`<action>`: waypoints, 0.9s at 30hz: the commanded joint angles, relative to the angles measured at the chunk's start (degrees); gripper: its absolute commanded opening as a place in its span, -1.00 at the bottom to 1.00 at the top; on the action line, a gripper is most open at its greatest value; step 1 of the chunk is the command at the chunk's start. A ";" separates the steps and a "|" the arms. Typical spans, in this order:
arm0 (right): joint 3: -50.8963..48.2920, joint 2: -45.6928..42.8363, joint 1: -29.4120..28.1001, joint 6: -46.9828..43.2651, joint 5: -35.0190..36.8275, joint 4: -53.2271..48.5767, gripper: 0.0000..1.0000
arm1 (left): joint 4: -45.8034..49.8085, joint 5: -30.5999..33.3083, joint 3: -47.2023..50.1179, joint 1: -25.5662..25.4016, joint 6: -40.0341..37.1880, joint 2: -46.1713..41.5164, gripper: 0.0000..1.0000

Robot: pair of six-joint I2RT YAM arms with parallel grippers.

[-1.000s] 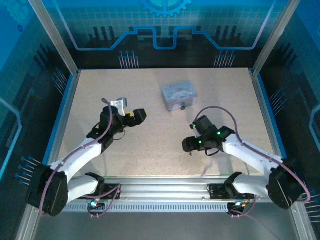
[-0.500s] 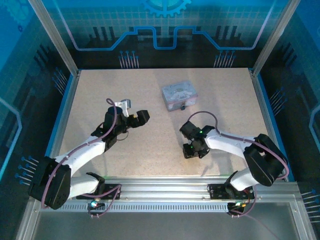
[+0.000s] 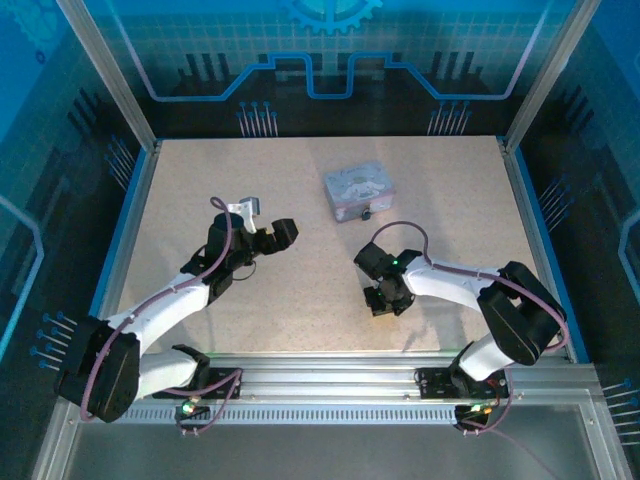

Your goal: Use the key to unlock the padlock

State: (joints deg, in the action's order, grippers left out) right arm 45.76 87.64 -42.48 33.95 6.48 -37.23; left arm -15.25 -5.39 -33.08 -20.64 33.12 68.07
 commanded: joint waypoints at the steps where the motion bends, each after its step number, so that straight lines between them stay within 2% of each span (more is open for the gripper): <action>1: -0.23 1.30 -0.99 1.11 0.64 -1.62 -0.73 | 1.37 0.89 -1.47 -0.27 0.01 -1.32 0.98; 11: 0.14 -2.46 -1.29 -0.67 3.10 -2.50 -0.99 | 3.15 1.43 -2.10 -0.27 -0.60 -2.83 0.97; 16: 0.36 -6.37 -1.27 -2.83 4.72 -0.80 -1.00 | 4.61 0.42 -3.04 -0.27 0.52 -3.12 0.97; 21: -0.79 -13.08 -1.42 -6.78 7.03 5.14 -1.00 | 7.52 -2.29 -5.63 -0.25 2.94 -3.10 0.98; 24: -1.37 -17.73 -2.79 -12.34 10.33 11.00 -1.00 | 8.54 -6.08 -7.87 -0.27 4.42 -2.43 0.96; 27: -2.02 -21.21 -5.04 -19.04 14.48 17.94 -1.00 | 8.83 -10.33 -10.06 -0.50 5.67 -1.10 0.86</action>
State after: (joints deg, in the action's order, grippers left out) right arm 44.82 69.54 -45.06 23.33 15.44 -28.40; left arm -7.73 -9.74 -40.05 -20.64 36.53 66.24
